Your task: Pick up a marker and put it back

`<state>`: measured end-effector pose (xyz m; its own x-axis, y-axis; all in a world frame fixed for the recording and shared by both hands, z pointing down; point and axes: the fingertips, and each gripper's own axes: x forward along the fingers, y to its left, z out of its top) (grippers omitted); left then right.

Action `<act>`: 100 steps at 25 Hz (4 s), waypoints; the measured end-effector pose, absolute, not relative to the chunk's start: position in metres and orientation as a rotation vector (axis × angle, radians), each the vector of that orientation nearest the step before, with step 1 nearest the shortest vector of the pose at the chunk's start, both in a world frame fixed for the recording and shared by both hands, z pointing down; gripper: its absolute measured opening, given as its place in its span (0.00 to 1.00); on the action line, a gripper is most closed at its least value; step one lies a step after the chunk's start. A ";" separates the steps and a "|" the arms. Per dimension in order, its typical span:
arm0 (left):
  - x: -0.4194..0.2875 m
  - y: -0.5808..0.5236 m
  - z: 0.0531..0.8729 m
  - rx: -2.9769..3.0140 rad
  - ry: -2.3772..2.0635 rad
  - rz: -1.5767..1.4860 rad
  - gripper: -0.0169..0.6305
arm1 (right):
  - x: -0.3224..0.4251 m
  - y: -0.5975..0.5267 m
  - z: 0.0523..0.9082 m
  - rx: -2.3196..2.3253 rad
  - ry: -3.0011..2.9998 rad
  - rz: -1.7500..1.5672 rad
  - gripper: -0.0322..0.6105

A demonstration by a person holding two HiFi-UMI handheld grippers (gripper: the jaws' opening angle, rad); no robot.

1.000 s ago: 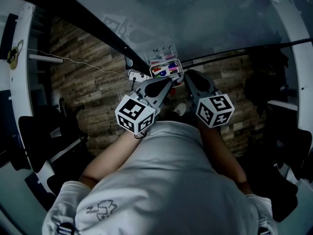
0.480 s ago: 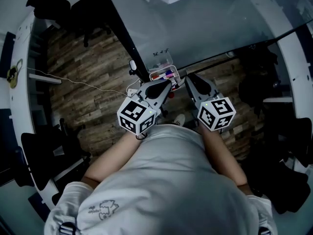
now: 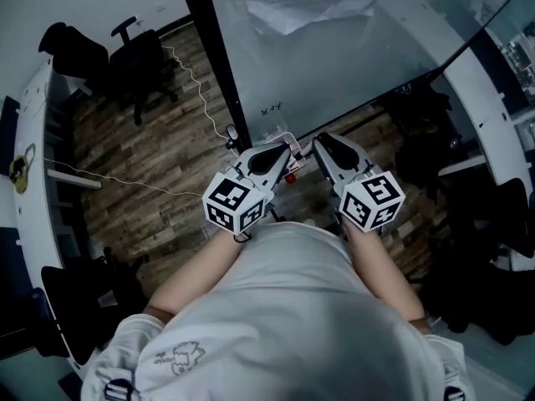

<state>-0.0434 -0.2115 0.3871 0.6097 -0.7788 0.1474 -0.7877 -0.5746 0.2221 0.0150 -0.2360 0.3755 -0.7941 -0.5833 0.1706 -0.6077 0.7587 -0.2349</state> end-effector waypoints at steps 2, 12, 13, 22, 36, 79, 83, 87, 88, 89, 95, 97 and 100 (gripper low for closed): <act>-0.046 -0.209 0.379 2.602 -1.262 0.042 0.03 | 0.013 -0.231 0.362 0.988 -2.884 0.408 0.17; -0.059 -0.190 0.367 2.674 -1.156 0.034 0.03 | 0.000 -0.204 0.335 1.099 -2.903 0.325 0.17; -0.060 -0.188 0.367 2.678 -1.147 0.034 0.03 | -0.001 -0.201 0.335 1.111 -2.902 0.331 0.17; -0.079 -0.169 0.367 2.690 -1.099 0.015 0.03 | -0.011 -0.179 0.330 1.190 -2.898 0.343 0.17; -0.091 -0.148 0.358 2.715 -1.019 -0.082 0.03 | -0.016 -0.165 0.327 1.251 -2.884 0.324 0.17; -0.092 -0.185 0.423 2.456 -1.212 -0.011 0.03 | -0.013 -0.269 0.399 1.000 -2.832 0.554 0.17; -0.088 -0.194 0.430 2.434 -1.226 0.009 0.03 | -0.009 -0.283 0.409 0.990 -2.830 0.588 0.17; -0.083 -0.198 0.437 2.417 -1.236 0.034 0.03 | -0.009 -0.292 0.424 0.975 -2.823 0.629 0.17; -0.082 -0.200 0.437 2.415 -1.240 0.039 0.03 | -0.009 -0.293 0.427 0.969 -2.821 0.640 0.17; -0.082 -0.202 0.438 2.412 -1.244 0.044 0.03 | -0.009 -0.294 0.432 0.963 -2.819 0.653 0.17; -0.083 -0.209 0.445 2.380 -1.267 0.064 0.03 | -0.010 -0.299 0.455 0.932 -2.796 0.738 0.17; -0.082 -0.211 0.447 2.374 -1.272 0.069 0.03 | -0.010 -0.299 0.460 0.924 -2.792 0.750 0.17; -0.080 -0.212 0.449 2.366 -1.276 0.074 0.03 | -0.010 -0.301 0.466 0.914 -2.787 0.762 0.17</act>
